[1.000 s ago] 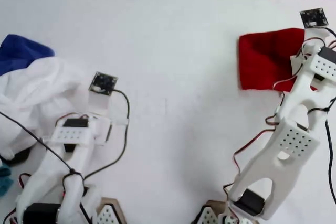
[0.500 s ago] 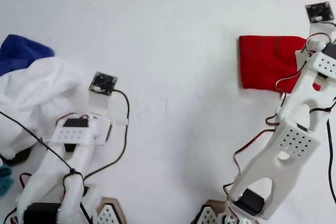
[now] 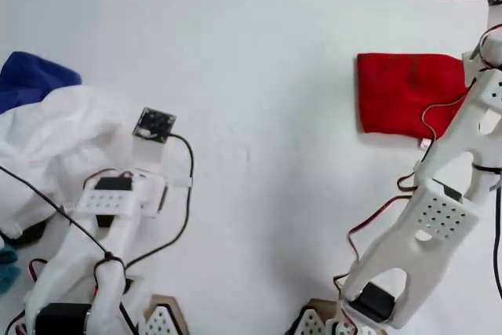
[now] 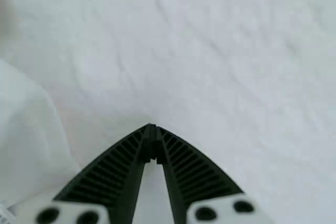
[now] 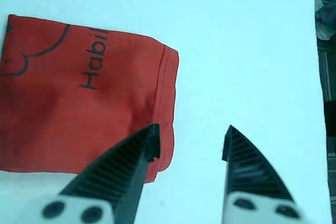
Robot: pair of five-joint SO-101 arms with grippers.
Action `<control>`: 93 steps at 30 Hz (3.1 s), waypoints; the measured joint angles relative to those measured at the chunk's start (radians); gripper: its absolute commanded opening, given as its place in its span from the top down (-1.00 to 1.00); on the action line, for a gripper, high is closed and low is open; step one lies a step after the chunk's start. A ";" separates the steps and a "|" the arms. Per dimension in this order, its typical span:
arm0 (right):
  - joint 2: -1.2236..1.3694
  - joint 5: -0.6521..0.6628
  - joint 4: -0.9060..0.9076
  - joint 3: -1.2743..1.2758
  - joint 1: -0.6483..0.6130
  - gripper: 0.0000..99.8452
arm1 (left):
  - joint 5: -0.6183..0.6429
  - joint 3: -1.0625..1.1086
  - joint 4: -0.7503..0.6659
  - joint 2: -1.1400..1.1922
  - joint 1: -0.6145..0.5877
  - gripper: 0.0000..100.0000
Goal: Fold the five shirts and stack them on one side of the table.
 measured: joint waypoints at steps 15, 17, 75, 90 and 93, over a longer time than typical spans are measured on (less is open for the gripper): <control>-0.275 -0.021 0.199 -0.144 -0.072 0.62 | 0.000 0.000 0.000 0.000 0.000 0.95; -0.356 -0.054 0.199 -0.058 -0.075 0.62 | 0.000 0.000 0.000 0.000 -0.002 0.95; -1.619 -0.253 -0.890 2.737 -0.333 0.62 | 0.000 -0.064 0.000 0.000 -0.054 0.94; -1.619 -0.253 -0.890 2.737 -0.333 0.62 | -0.224 -0.703 0.534 0.000 -0.520 0.62; -1.619 -0.253 -0.890 2.737 -0.333 0.62 | -0.298 -0.741 0.537 0.000 -0.618 0.62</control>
